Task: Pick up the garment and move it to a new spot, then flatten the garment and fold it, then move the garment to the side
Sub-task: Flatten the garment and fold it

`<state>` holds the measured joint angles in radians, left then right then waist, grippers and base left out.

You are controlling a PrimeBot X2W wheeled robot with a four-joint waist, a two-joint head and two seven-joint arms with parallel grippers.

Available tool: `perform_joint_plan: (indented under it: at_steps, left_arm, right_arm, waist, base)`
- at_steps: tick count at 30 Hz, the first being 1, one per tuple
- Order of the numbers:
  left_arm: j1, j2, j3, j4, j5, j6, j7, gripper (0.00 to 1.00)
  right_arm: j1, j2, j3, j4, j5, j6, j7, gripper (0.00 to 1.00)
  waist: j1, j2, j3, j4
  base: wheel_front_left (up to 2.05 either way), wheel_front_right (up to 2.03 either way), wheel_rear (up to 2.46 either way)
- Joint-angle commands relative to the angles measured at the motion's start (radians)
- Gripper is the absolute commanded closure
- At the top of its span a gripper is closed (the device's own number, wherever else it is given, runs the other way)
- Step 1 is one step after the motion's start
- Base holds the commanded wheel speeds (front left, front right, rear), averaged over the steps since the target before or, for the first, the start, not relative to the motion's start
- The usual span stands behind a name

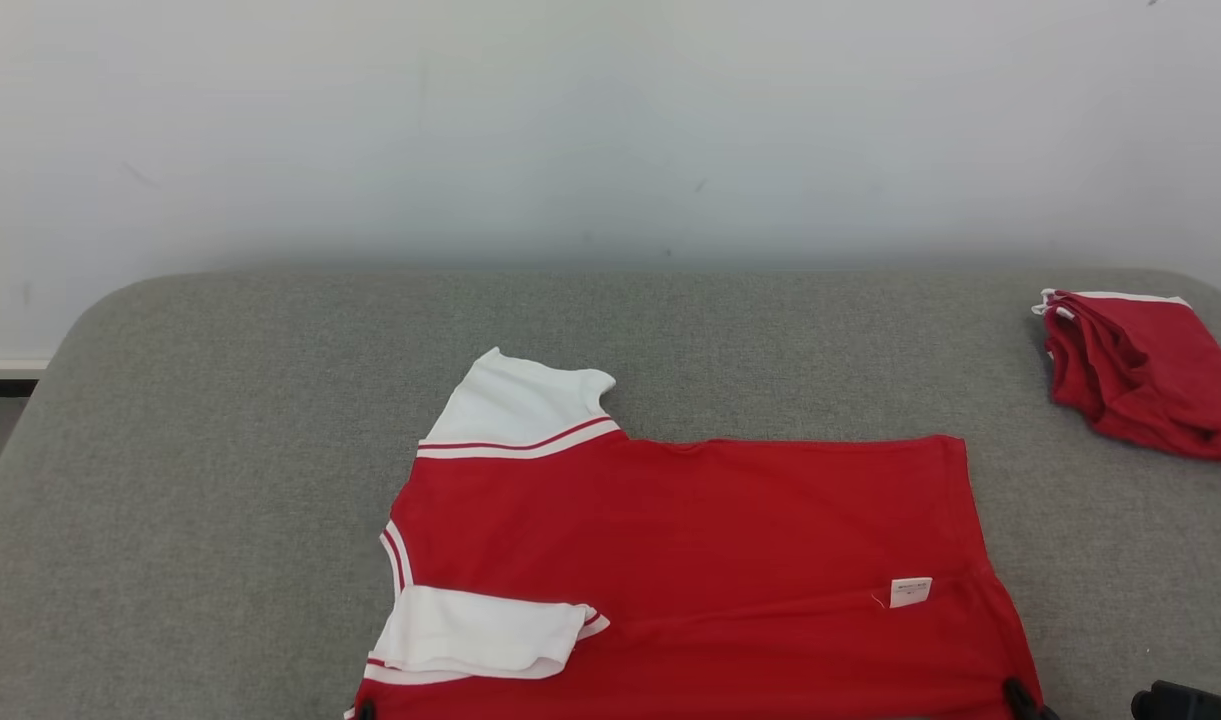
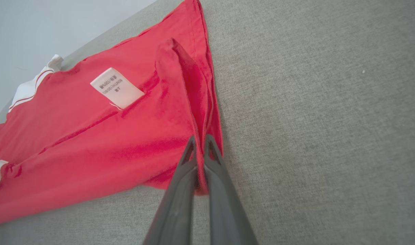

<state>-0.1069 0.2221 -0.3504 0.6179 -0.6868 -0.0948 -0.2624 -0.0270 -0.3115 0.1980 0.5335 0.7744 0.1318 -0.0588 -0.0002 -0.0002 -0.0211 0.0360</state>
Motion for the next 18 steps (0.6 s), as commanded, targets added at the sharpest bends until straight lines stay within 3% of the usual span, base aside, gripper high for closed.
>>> perform_joint_plan:
  at_steps: [1, 2, 3, 4, 18]
  left_arm:
    - [0.026, 0.001, 0.006, -0.014, -0.009, 0.008, -0.003, 1.0]
    - [0.032, 0.002, 0.007, -0.02, -0.006, 0.011, -0.003, 0.8]
    - [0.034, 0.004, 0.012, -0.034, 0.004, 0.018, -0.003, 0.31]
    - [0.04, 0.004, 0.018, -0.047, 0.011, 0.023, -0.003, 0.0]
    - [0.094, -0.011, 0.184, -0.322, 0.17, 0.078, -0.003, 0.0]
  right_arm:
    - [0.026, -0.005, -0.014, -0.022, -0.001, -0.002, 0.014, 1.0]
    - [0.033, -0.004, -0.021, -0.034, -0.011, -0.002, 0.015, 0.52]
    - [0.041, 0.001, -0.027, -0.046, -0.017, -0.002, 0.015, 0.0]
    - [0.047, 0.008, -0.033, -0.06, -0.021, -0.002, 0.015, 0.0]
    - [0.064, 0.083, -0.126, -0.286, -0.154, -0.002, -0.059, 0.0]
  waist:
    - [0.0002, 0.0002, -0.003, 0.004]
    - [0.0002, 0.0002, -0.003, 0.004]
    - [0.0002, 0.0002, -0.003, 0.003]
    - [0.0002, 0.0002, -0.003, 0.003]
    - [0.0002, 0.0002, -0.019, -0.012]
  base:
    - [0.0, 0.0, 0.0]
    - [0.0, 0.0, 0.0]
    - [0.0, 0.0, 0.0]
    - [0.0, 0.0, 0.0]
    - [0.0, 0.0, 0.0]
